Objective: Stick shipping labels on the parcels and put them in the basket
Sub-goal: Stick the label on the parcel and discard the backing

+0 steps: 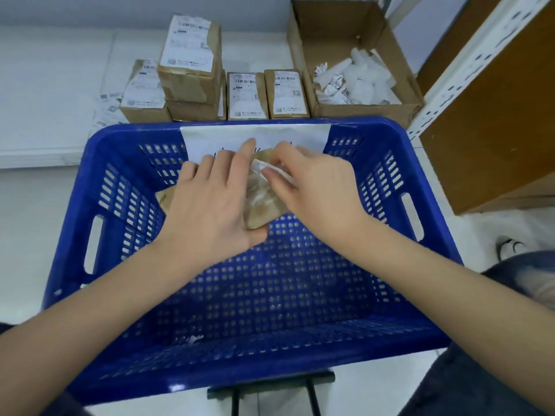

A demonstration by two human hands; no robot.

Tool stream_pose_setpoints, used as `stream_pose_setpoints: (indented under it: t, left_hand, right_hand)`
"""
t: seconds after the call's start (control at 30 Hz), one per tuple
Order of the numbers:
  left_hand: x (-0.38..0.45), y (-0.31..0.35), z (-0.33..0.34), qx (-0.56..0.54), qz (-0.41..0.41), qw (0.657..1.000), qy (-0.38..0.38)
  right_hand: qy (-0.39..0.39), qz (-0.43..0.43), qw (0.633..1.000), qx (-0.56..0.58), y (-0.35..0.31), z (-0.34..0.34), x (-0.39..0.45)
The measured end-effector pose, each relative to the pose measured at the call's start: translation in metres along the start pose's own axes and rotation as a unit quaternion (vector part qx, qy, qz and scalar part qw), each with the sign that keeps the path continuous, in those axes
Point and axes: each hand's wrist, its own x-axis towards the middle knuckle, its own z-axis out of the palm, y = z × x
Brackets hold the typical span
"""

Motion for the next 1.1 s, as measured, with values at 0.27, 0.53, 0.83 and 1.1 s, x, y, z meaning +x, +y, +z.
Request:
stream_pose_setpoints:
  t: [0.27, 0.53, 0.83, 1.1]
  left_hand:
    - [0.004, -0.004, -0.007, 0.013, -0.008, 1.000, 0.007]
    - [0.011, -0.003, -0.009, 0.026, 0.027, 0.999, -0.008]
    - [0.070, 0.008, 0.004, 0.060, 0.068, 0.996, -0.003]
    - [0.128, 0.026, 0.045, 0.057, 0.079, 0.994, -0.047]
  right_hand:
    - [-0.058, -0.061, 0.996, -0.040, 0.008, -0.007, 0.000]
    - [-0.190, -0.045, 0.980, -0.039, 0.012, -0.035, 0.013]
    - [-0.113, -0.024, 0.989, -0.093, 0.068, -0.049, 0.037]
    - [-0.101, 0.119, 0.983, -0.098, 0.172, -0.039, 0.092]
